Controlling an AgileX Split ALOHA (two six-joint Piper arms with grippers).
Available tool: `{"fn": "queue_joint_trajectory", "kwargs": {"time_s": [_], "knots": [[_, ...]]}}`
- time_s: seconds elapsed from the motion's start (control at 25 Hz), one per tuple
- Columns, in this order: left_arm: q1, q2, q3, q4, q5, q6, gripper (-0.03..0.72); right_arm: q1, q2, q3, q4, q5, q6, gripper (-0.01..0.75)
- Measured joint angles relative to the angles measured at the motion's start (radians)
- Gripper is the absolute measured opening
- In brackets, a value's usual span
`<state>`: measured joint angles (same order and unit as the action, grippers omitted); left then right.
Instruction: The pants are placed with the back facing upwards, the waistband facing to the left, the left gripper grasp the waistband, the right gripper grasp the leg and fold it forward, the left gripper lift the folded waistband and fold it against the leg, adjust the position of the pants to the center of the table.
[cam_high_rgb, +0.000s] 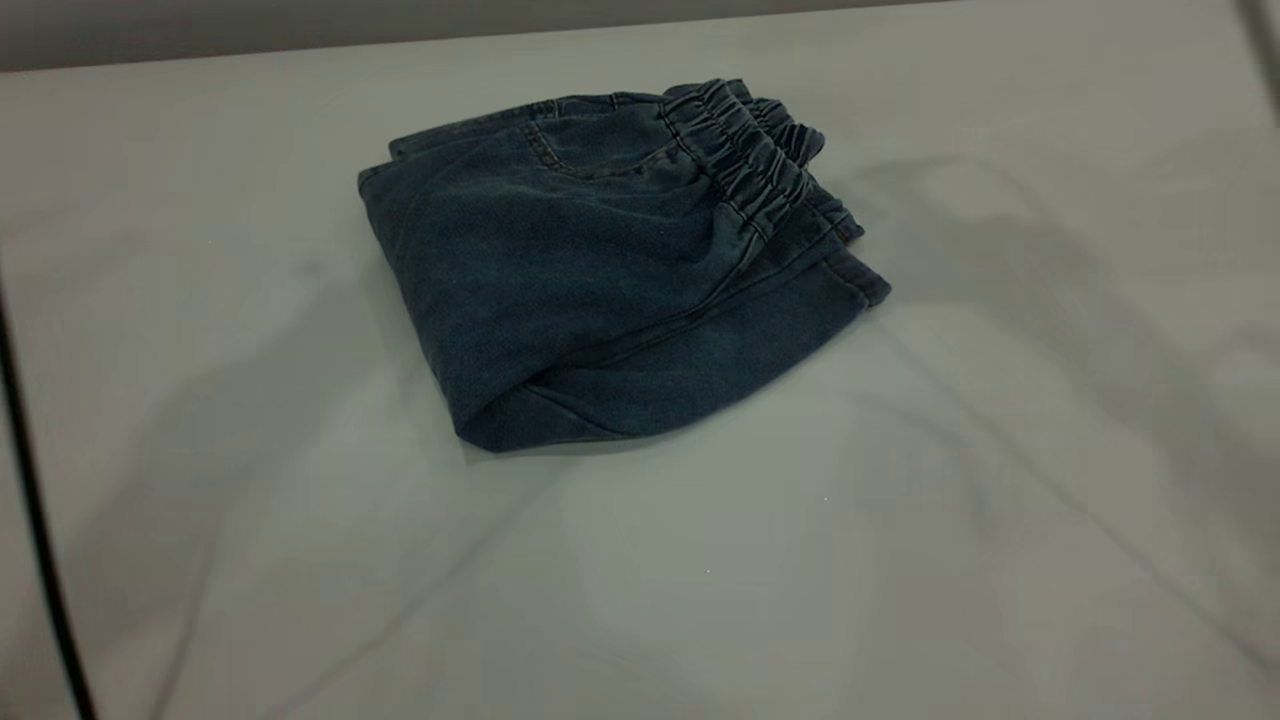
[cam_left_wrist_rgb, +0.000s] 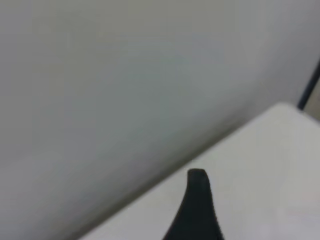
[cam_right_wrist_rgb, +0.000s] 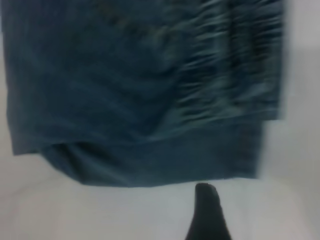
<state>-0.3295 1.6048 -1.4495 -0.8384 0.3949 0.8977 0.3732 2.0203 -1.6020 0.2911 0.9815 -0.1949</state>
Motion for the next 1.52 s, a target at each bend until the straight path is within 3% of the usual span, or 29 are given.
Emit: {"fn": "queue_joint_trajectory", "kwargs": {"time_s": [0.24,0.4,1.0,1.28,1.52], "knots": [[-0.001,-0.094,0.000,-0.002,0.030,-0.010,0.540,0.161,0.130,-0.042,-0.030,-0.128,0.000,0.426],[-0.001,-0.092,0.001,0.001,0.073,-0.016,0.540,0.214,0.202,-0.107,-0.050,-0.177,-0.001,0.426],[-0.001,-0.092,0.002,0.000,0.128,-0.021,0.540,0.217,0.400,-0.143,-0.078,-0.263,0.063,0.426],[-0.001,-0.092,0.002,0.000,0.133,-0.021,0.540,0.217,0.417,-0.145,-0.052,-0.193,0.195,0.426],[-0.001,-0.092,0.002,0.000,0.133,-0.015,0.540,0.217,0.419,-0.144,-0.022,-0.145,0.457,0.426]]}}
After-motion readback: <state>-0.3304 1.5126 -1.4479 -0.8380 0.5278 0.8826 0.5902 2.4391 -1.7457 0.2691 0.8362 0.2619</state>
